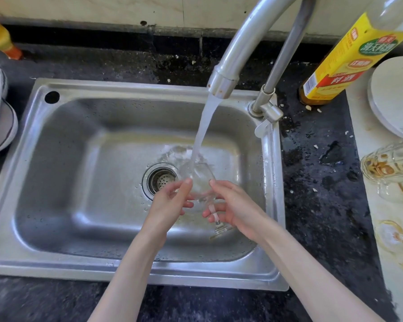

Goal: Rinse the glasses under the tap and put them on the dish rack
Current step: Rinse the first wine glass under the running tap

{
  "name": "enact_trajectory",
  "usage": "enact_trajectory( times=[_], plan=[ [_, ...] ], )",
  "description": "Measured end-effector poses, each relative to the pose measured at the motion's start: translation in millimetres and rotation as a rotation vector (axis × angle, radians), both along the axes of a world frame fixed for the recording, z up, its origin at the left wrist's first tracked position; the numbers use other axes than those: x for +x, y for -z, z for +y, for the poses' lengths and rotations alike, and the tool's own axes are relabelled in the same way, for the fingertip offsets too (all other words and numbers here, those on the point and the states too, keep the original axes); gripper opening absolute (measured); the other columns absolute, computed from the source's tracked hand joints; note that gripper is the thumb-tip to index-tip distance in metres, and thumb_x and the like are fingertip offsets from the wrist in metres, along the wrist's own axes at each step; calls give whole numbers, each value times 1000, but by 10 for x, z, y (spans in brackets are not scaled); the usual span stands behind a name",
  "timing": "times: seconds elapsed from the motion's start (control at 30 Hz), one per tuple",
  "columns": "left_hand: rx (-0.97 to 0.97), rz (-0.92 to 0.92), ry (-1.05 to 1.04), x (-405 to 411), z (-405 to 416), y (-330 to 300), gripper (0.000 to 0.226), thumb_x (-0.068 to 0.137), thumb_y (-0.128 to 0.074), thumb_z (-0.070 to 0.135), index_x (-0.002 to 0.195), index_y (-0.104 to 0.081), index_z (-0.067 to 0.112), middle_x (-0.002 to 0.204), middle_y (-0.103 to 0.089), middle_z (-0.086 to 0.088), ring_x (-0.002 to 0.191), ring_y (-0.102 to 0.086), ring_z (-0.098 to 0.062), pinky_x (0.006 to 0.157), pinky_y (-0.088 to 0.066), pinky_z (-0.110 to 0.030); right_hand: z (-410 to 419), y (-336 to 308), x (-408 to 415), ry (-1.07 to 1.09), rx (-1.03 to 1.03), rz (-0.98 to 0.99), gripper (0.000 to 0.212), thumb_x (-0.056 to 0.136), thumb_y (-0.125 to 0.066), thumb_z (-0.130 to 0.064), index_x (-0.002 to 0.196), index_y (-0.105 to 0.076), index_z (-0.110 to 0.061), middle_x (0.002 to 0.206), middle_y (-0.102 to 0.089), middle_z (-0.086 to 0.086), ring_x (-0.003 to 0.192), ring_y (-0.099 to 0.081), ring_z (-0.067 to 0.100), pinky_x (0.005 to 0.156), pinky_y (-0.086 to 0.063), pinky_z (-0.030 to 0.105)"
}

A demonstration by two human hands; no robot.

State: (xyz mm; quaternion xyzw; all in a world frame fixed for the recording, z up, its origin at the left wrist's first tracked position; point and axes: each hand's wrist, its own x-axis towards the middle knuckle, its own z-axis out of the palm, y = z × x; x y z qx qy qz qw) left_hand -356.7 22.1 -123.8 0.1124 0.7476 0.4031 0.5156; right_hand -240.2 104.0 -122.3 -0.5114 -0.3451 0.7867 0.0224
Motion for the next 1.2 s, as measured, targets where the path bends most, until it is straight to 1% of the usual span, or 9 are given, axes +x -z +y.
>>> enact_trajectory(
  times=[0.13, 0.27, 0.43, 0.7, 0.77, 0.9, 1.0, 1.07, 1.2],
  plan=[
    [52, -34, 12, 5, -20, 3, 44, 88, -53, 42, 122, -57, 15, 113, -65, 1, 96, -61, -8, 74, -48, -20, -27, -15, -23, -9, -111, 41, 17, 99, -40, -25, 99, -50, -11, 103, -58, 17, 49, -56, 22, 45, -45, 25],
    [113, -7, -3, -22, -59, -9, 60, 77, -62, 43, 131, -52, 18, 124, -61, 3, 112, -56, -4, 93, -47, -24, -66, 9, -39, -33, -92, 95, 23, 99, -39, -30, 96, -57, -17, 87, -64, 5, 63, -57, 20, 51, -43, 26],
    [194, 51, -62, -41, -61, -28, 55, 78, -69, 25, 130, -52, 25, 112, -66, 15, 108, -56, 7, 79, -43, -2, -78, 70, -119, 34, 77, 92, 22, 96, -41, -32, 95, -62, -24, 82, -59, -4, 70, -51, 14, 58, -36, 24],
    [300, 108, -95, -109, -69, -39, 34, 80, -68, 10, 101, -62, 36, 104, -68, 17, 101, -61, 2, 86, -49, -14, -76, 167, -177, 108, 177, 92, 45, 99, -28, -44, 118, -56, -14, 93, -63, 6, 68, -54, 13, 59, -36, 26],
    [310, 91, -66, -97, -51, -40, 34, 80, -68, 9, 102, -62, 34, 103, -67, 17, 98, -61, 5, 81, -49, -12, -99, 174, -193, 77, 202, 69, 53, 99, -22, -49, 120, -56, -13, 81, -62, 3, 59, -52, 10, 55, -34, 25],
    [347, 56, -19, -59, -15, -64, 35, 81, -63, 20, 116, -61, 19, 95, -68, 9, 74, -61, 6, 66, -43, -7, -134, 79, -230, 60, 121, 112, 58, 99, -12, -49, 94, -63, -22, 52, -59, -4, 39, -38, 9, 43, -23, 22],
    [302, 14, -47, -57, -8, -53, 28, 87, -56, 27, 111, -63, 16, 85, -70, 12, 74, -63, 3, 66, -47, -10, -135, 36, -234, 71, -31, 159, 52, 100, -20, -46, 91, -61, -16, 56, -62, -2, 43, -40, 12, 45, -26, 23],
    [213, -15, -54, -66, -14, 5, 23, 90, -52, 35, 102, -66, 21, 87, -72, 11, 85, -64, -3, 82, -51, -21, -128, 25, -229, 65, -154, 159, 40, 99, -34, -40, 87, -62, -13, 67, -62, 2, 52, -46, 15, 51, -33, 25],
    [95, -76, -24, -42, -47, 113, 38, 93, -45, 43, 102, -66, 13, 91, -68, 1, 89, -62, -13, 92, -48, -36, -114, 16, -172, 48, -280, 107, 26, 95, -49, -26, 82, -62, -7, 78, -57, 8, 58, -50, 17, 54, -39, 26]
  ],
)
